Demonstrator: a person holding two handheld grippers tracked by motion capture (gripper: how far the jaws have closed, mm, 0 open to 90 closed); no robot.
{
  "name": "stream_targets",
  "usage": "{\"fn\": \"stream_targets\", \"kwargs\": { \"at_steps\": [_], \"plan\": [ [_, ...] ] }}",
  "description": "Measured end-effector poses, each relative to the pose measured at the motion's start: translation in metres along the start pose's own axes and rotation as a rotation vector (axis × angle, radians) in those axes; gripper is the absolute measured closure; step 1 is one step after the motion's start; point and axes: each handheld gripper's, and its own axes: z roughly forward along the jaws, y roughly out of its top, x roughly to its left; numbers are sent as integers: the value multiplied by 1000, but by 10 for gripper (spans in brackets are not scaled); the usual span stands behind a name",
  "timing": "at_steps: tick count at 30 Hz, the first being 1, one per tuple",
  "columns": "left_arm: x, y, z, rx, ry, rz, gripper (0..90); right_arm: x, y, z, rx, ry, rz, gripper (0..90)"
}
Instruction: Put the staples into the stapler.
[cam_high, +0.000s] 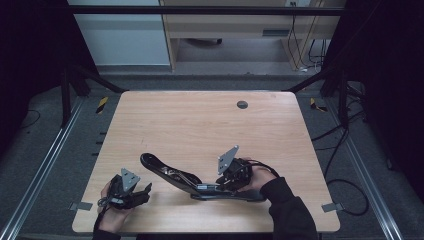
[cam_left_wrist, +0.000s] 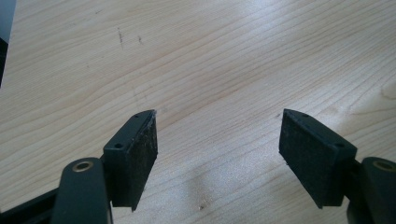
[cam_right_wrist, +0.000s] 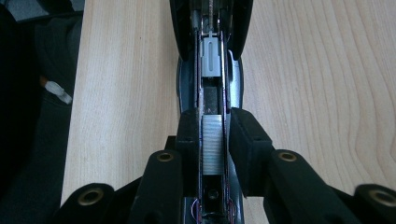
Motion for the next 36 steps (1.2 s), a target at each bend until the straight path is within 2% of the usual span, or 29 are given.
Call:
{"fn": "stream_targets", "kwargs": {
  "at_steps": [6, 9, 12, 14, 17, 23, 26, 29, 31, 35, 36],
  "plan": [
    [0, 0, -1, -7, 0, -7, 274, -2, -3, -9, -27, -47, 65, 700],
    [0, 0, -1, -7, -1, -6, 274, 0, -7, -14, -73, -84, 99, 633],
    [-1, 1, -1, -10, -2, -7, 274, 4, -13, -19, -125, -110, 126, 615],
    [-1, 1, -2, -11, -3, -8, 274, 8, -17, -24, -146, -157, 137, 590],
    [-2, 2, -3, -16, -3, -8, 275, 11, -24, -31, -172, -243, 186, 539],
    [-3, 2, -5, -29, -10, -10, 275, 16, -44, -45, -234, -419, 279, 535],
    [-3, 3, -6, -39, -14, -14, 274, 20, -54, -51, -280, -458, 304, 512],
    [-3, 3, -8, -45, -19, -16, 275, 23, -62, -55, -285, -492, 345, 505],
    [-3, 3, -9, -51, -20, -20, 275, 26, -69, -56, -319, -524, 361, 507],
    [-3, 3, -11, -63, -28, -30, 277, 28, -79, -58, -289, -567, 428, 497],
    [-2, 4, -12, -67, -29, -31, 277, 29, -82, -58, -305, -583, 444, 500]
  ]
}}
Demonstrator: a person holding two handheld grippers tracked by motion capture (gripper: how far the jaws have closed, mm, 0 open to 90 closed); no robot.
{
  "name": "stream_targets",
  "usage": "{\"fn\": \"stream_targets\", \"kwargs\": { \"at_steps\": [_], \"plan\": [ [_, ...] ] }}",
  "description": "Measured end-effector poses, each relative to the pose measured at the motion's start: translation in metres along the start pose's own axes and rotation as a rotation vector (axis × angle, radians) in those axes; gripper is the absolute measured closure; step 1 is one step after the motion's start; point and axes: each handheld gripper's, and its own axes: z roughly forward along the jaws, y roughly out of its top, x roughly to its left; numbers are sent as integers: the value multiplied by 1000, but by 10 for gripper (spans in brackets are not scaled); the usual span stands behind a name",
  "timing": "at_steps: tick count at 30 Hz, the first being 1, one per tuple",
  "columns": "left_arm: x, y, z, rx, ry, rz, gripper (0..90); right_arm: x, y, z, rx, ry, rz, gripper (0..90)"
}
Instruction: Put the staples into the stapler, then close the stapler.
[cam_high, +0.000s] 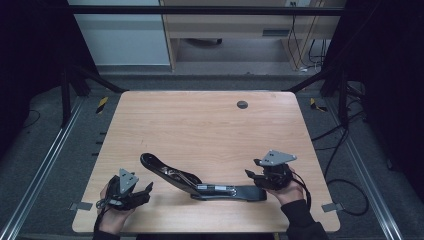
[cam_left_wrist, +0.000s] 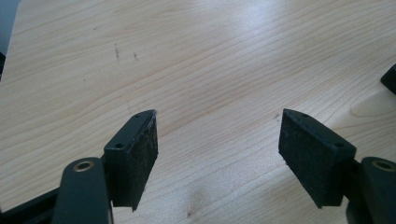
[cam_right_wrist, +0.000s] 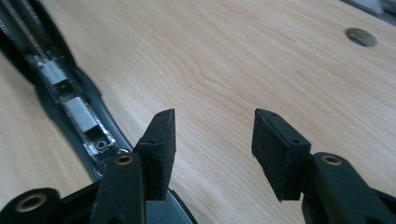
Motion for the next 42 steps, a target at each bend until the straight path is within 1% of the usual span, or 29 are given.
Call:
{"fn": "stream_targets", "kwargs": {
  "at_steps": [1, 2, 3, 5, 6, 8, 12, 15, 17, 21, 25, 26, 28, 29, 31, 32, 33, 34, 36, 38, 41, 42],
  "plan": [
    [0, 0, -1, -7, -3, -4, 278, -1, -4, -2, -19, -4, 13, 499],
    [0, 1, -1, -12, -4, -8, 280, -2, -8, -3, -19, -12, 23, 499],
    [0, 1, -2, -14, -5, -9, 281, -3, -10, -4, -11, -30, 29, 496],
    [-1, 1, -3, -20, -9, -11, 281, -5, -17, -7, -5, -32, 51, 492],
    [-1, 1, -3, -22, -9, -8, 281, -6, -21, -10, -7, -42, 53, 491],
    [-1, 1, -4, -28, -11, -12, 281, -8, -28, -14, -7, -45, 64, 490],
    [-1, 2, -7, -41, -21, -23, 282, -11, -43, -24, -23, -85, 92, 495],
    [0, 2, -9, -51, -22, -35, 282, -12, -51, -30, -35, -101, 126, 509],
    [0, 3, -11, -63, -28, -43, 282, -12, -55, -32, -28, -110, 129, 522],
    [0, 4, -16, -94, -43, -58, 282, -10, -64, -34, -3, -112, 141, 529],
    [-2, 5, -22, -121, -51, -66, 282, -9, -70, -34, 14, -112, 158, 555],
    [-2, 6, -23, -125, -54, -68, 282, -9, -71, -34, 18, -119, 166, 557],
    [-3, 7, -26, -136, -55, -66, 282, -8, -72, -34, 16, -108, 215, 562],
    [-4, 8, -28, -142, -56, -66, 282, -8, -73, -35, 17, -105, 225, 577],
    [-5, 9, -31, -150, -58, -63, 282, -7, -74, -35, 19, -104, 218, 585],
    [-6, 9, -32, -154, -58, -65, 282, -6, -74, -35, 19, -96, 223, 580],
    [-6, 10, -33, -158, -61, -66, 282, -5, -74, -35, 14, -101, 217, 561],
    [-7, 10, -35, -163, -65, -68, 282, -3, -73, -35, 8, -110, 220, 569],
    [-9, 12, -37, -169, -71, -64, 282, 0, -72, -35, -6, -104, 210, 584],
    [-11, 13, -38, -174, -78, -61, 282, 2, -72, -34, 2, -102, 195, 595],
    [-15, 15, -41, -180, -92, -54, 280, 3, -74, -30, 28, -120, 174, 589],
    [-16, 15, -41, -180, -97, -51, 280, 3, -74, -29, 35, -121, 178, 593]
  ]
}}
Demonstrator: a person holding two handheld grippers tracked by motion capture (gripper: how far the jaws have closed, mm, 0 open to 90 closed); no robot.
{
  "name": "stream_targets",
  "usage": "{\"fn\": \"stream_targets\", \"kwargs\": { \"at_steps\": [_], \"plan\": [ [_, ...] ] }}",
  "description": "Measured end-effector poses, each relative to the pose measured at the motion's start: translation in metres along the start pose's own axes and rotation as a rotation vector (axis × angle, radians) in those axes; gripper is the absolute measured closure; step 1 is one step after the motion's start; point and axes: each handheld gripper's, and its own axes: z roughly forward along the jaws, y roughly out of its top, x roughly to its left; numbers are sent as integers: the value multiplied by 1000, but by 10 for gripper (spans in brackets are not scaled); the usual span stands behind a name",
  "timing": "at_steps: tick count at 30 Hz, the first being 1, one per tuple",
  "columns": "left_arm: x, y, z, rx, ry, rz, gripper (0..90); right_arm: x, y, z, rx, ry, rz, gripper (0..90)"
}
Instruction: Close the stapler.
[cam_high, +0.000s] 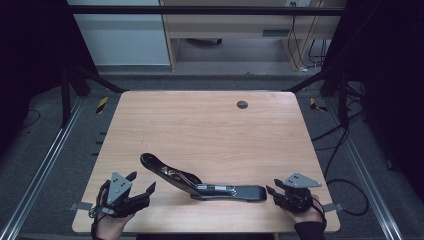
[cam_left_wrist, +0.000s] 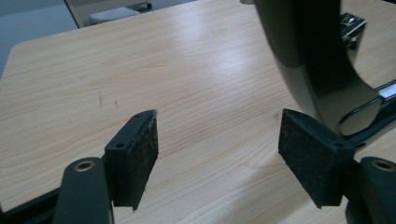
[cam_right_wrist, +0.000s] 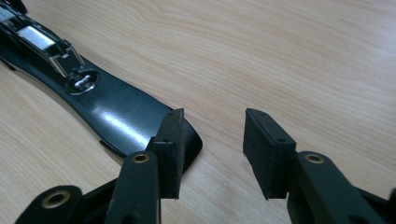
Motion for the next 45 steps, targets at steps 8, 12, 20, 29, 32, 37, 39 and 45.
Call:
{"fn": "stream_targets", "kwargs": {
  "at_steps": [8, 12, 20, 29, 32, 37, 39, 45],
  "plan": [
    [-7, 3, -2, -11, -21, 12, 279, 4, 2, 1, -11, 25, -1, 674],
    [-10, 3, -3, -13, -28, 22, 278, 7, 3, 3, 17, 63, 9, 738],
    [-15, 6, -6, -28, -46, 23, 272, 14, 5, 8, 53, 96, 15, 900],
    [-19, 10, -7, -43, -60, 15, 270, 19, 5, 17, 68, 123, 12, 897],
    [-20, 12, -8, -50, -64, 16, 269, 20, 5, 19, 76, 123, 7, 893],
    [-24, 15, -7, -58, -69, 15, 265, 21, 5, 20, 74, 128, 9, 874],
    [-24, 17, -7, -62, -71, 14, 264, 21, 5, 21, 77, 131, 11, 874],
    [-24, 25, -3, -75, -66, 7, 266, 22, 5, 23, 87, 135, 9, 874]
  ]
}}
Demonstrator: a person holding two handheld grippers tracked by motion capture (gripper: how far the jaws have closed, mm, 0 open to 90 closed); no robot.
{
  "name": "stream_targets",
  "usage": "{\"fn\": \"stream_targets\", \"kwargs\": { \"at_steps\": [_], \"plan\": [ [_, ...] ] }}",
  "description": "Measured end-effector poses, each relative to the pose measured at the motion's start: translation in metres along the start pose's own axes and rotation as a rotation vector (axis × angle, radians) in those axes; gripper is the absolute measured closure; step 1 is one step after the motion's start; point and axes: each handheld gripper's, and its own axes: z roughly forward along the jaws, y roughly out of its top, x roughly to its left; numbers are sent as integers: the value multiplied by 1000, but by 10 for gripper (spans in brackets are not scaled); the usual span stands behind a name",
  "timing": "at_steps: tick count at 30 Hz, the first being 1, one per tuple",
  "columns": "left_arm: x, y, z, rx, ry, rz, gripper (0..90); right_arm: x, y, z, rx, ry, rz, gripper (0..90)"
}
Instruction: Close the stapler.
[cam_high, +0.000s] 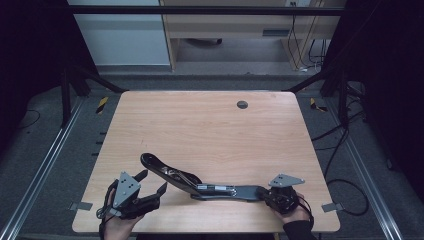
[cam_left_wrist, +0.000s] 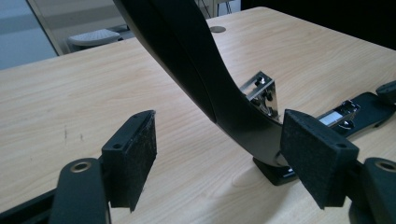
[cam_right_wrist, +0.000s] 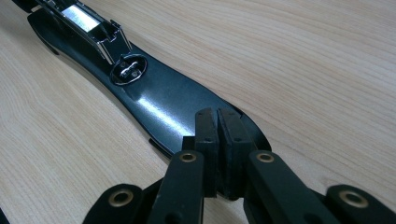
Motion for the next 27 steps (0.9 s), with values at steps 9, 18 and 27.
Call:
{"fn": "stream_targets", "kwargs": {
  "at_steps": [9, 18, 27],
  "plan": [
    [4, 9, 3, -21, -7, -27, 288, -1, -1, 2, 8, -5, 0, 882],
    [7, 19, 7, -49, -8, -47, 334, 0, -2, 3, 0, -3, -11, 884],
    [9, 21, 12, -41, -21, -64, 461, 0, -1, 3, 1, 2, -15, 872]
  ]
}}
